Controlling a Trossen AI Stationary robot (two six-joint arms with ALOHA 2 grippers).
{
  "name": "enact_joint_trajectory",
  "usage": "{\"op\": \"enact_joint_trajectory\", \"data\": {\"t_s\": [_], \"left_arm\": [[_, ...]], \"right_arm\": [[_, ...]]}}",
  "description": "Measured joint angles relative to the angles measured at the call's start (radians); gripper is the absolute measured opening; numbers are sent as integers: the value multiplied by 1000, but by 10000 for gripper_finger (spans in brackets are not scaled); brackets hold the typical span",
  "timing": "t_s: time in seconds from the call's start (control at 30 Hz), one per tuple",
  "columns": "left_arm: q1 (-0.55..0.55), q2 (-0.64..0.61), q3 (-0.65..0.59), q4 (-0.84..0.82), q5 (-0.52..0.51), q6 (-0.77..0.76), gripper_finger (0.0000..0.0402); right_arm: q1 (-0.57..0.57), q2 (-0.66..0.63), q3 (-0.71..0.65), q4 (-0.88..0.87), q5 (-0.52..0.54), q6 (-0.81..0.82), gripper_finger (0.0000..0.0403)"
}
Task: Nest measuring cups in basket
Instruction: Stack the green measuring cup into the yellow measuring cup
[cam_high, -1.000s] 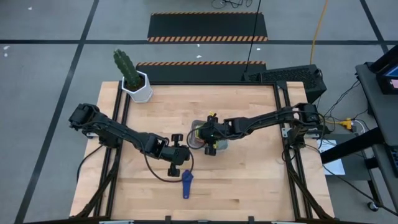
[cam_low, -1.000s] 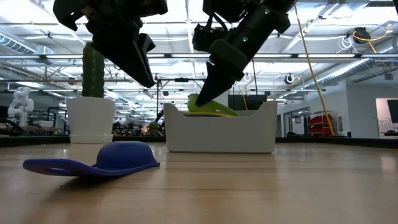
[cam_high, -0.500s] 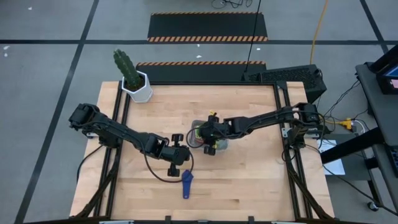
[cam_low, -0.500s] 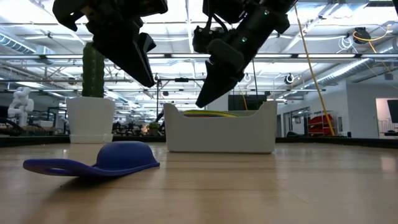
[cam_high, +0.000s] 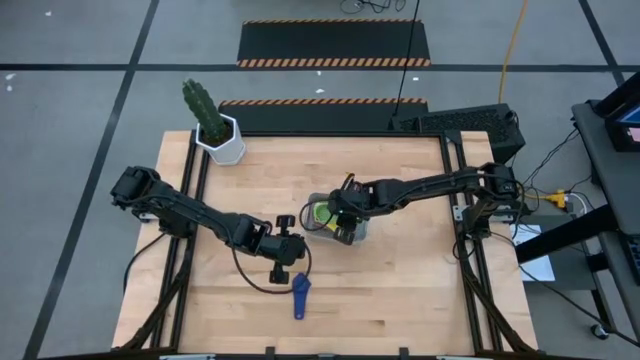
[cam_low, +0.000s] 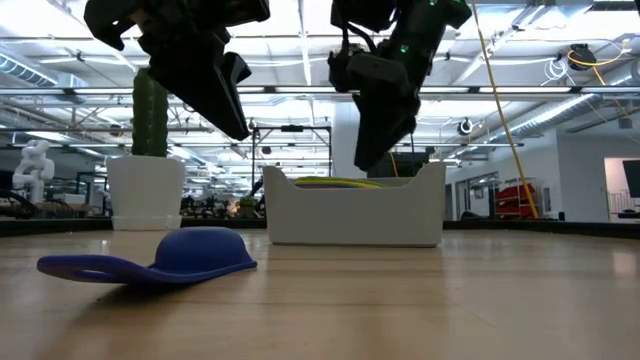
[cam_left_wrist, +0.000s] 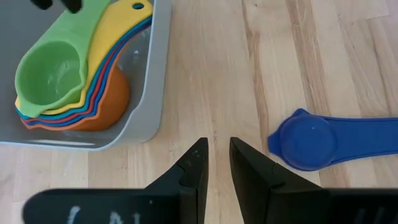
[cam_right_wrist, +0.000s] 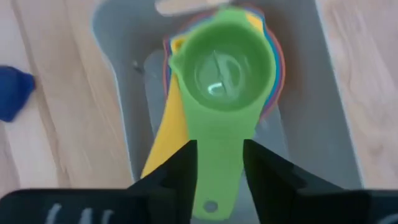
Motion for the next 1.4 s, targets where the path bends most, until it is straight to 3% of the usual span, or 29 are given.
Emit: {"op": "enact_joint_trajectory", "data": {"t_s": [0.4,0.63,0.8,1.4], "left_arm": [[4,0,0,0,0,-4,69],[4,0,0,-1,0,-15,69],[4,0,0,-1,0,-24,69],[4,0,0,0,0,-19,69]], "right_arm": [[-2,1,-6,12,0,73,286],[-9,8,-11,4,-1,95,353],[-11,17,-12,15,-3,111,369],[1,84,-12,90,-30,120,364]]}}
